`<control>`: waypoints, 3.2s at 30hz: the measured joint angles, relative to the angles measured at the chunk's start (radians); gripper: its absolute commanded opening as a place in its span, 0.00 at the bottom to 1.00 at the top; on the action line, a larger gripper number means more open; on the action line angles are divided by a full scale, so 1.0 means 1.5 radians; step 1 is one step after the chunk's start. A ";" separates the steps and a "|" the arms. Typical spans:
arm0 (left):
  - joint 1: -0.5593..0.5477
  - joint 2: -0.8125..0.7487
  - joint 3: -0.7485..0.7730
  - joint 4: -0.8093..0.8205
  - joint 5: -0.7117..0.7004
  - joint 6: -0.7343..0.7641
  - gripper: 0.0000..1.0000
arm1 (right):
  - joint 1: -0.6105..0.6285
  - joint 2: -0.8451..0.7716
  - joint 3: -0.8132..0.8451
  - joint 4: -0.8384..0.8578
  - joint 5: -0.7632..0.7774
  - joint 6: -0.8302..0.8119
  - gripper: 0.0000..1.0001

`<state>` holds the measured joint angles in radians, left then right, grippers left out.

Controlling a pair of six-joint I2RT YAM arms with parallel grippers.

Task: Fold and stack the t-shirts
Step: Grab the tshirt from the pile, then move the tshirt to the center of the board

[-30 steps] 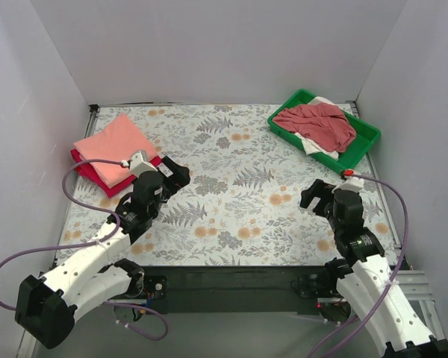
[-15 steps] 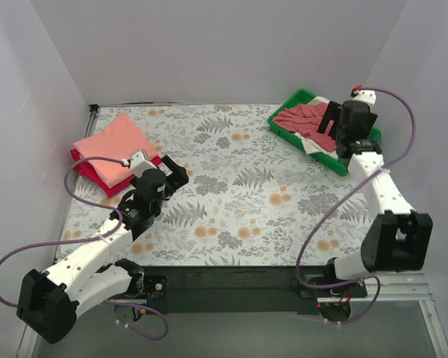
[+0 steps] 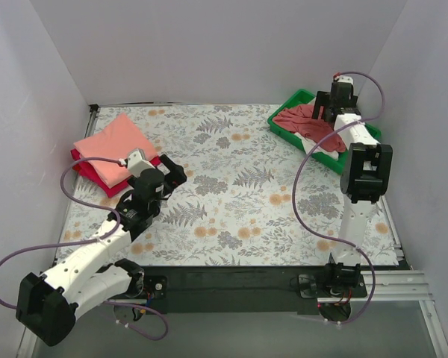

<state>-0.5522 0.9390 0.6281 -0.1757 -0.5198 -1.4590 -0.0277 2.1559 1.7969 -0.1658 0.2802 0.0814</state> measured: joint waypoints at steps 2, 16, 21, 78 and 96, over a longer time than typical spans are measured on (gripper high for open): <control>0.000 -0.013 0.000 0.001 -0.005 0.000 0.98 | -0.004 0.046 0.038 -0.001 -0.006 0.000 0.95; 0.000 -0.004 -0.001 0.022 -0.016 0.000 0.98 | -0.011 0.144 0.131 -0.007 -0.052 0.006 0.12; 0.000 0.000 -0.001 0.023 -0.011 0.003 0.98 | -0.012 0.137 0.131 -0.010 -0.052 0.002 0.08; 0.000 -0.166 -0.057 -0.080 0.202 -0.090 0.98 | 0.391 -0.643 -0.591 0.089 -0.080 0.194 0.08; -0.063 0.128 -0.138 0.052 0.449 -0.102 0.92 | 0.399 -0.694 -0.659 0.036 0.177 0.238 0.98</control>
<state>-0.6472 1.1316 0.4210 -0.0978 0.1535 -1.6119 0.5705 1.1156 0.8082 -0.1116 0.5457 0.4389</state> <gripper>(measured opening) 0.981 0.983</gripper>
